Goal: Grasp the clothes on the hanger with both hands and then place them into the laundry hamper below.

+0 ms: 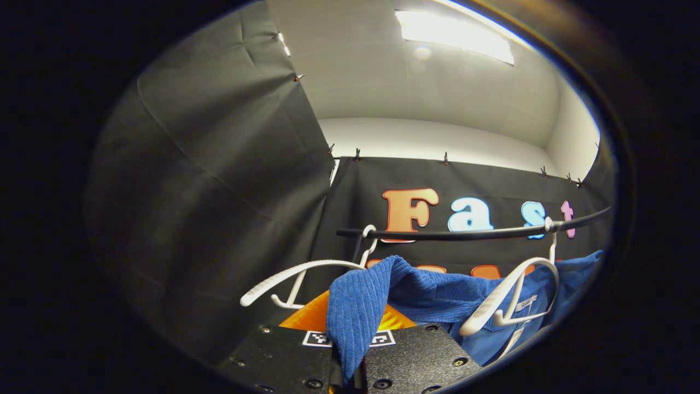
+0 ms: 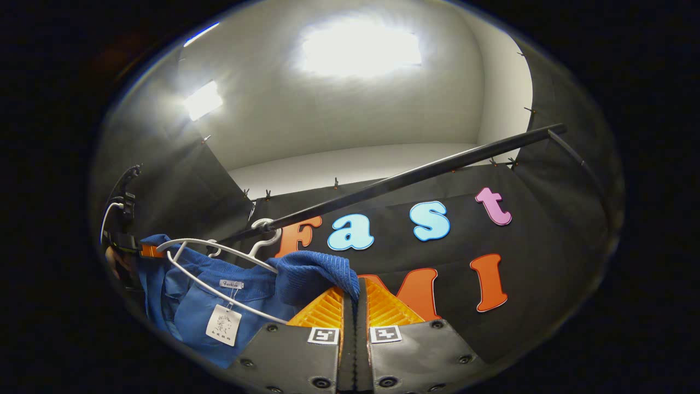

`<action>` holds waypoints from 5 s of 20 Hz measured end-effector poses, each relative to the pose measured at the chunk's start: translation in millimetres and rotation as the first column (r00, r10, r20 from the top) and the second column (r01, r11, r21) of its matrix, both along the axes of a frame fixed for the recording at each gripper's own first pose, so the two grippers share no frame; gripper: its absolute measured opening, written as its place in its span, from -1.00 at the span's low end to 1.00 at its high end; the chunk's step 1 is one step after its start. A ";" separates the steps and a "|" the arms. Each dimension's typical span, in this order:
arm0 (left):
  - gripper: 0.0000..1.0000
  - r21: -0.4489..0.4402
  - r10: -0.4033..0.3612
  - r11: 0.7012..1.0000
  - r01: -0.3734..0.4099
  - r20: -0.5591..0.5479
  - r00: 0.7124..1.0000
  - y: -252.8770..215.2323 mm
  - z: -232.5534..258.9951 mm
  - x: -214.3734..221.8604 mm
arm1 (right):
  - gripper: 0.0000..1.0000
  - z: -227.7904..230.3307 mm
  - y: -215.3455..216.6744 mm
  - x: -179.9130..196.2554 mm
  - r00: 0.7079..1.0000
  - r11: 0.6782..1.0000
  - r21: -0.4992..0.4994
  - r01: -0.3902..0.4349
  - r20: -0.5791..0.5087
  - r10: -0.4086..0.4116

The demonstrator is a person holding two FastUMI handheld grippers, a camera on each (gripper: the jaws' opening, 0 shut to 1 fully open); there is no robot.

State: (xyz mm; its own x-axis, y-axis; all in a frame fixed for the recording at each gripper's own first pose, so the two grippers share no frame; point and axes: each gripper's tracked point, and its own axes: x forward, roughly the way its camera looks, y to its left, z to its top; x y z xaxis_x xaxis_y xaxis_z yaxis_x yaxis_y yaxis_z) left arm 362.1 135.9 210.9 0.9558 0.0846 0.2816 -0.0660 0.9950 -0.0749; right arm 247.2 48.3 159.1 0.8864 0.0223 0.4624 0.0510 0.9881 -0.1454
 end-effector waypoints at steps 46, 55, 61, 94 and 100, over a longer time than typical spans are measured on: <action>-0.85 -0.060 -0.532 0.842 0.537 -0.262 0.805 -234.5 -252.3 -92.8 | -0.85 -201.1 21.3 -7.3 0.887 0.992 0.035 -0.117 -0.446 0.121; -0.84 -0.290 -0.573 0.819 0.495 -0.467 0.674 -263.0 -433.5 -140.1 | -0.85 -392.8 3.9 -50.0 0.711 0.989 0.144 -0.021 -0.694 0.116; -0.78 -0.290 -0.481 0.872 0.395 -0.658 0.579 -240.1 -589.8 -186.7 | -0.84 -553.2 -40.1 -80.1 0.527 0.971 0.184 0.152 -0.846 0.078; 0.44 -0.213 -0.354 0.910 0.356 -0.845 0.401 -219.3 -757.9 -274.1 | 0.73 -779.7 -86.8 -173.4 0.213 0.905 0.151 0.397 -0.975 0.070; 0.57 -0.230 -0.366 0.908 0.350 -0.842 0.397 -218.4 -754.8 -271.5 | 0.72 -781.4 -87.4 -173.1 0.216 0.899 0.159 0.408 -0.974 0.075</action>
State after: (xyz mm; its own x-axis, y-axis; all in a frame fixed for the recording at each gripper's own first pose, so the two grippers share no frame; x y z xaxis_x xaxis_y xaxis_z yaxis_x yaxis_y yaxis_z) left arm 90.6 -82.4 -543.8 0.6484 -0.3299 -0.6861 0.2581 0.9431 -0.2096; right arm 74.1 -39.1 -622.3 0.6106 -0.1129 -0.7839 0.2847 0.9549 0.0842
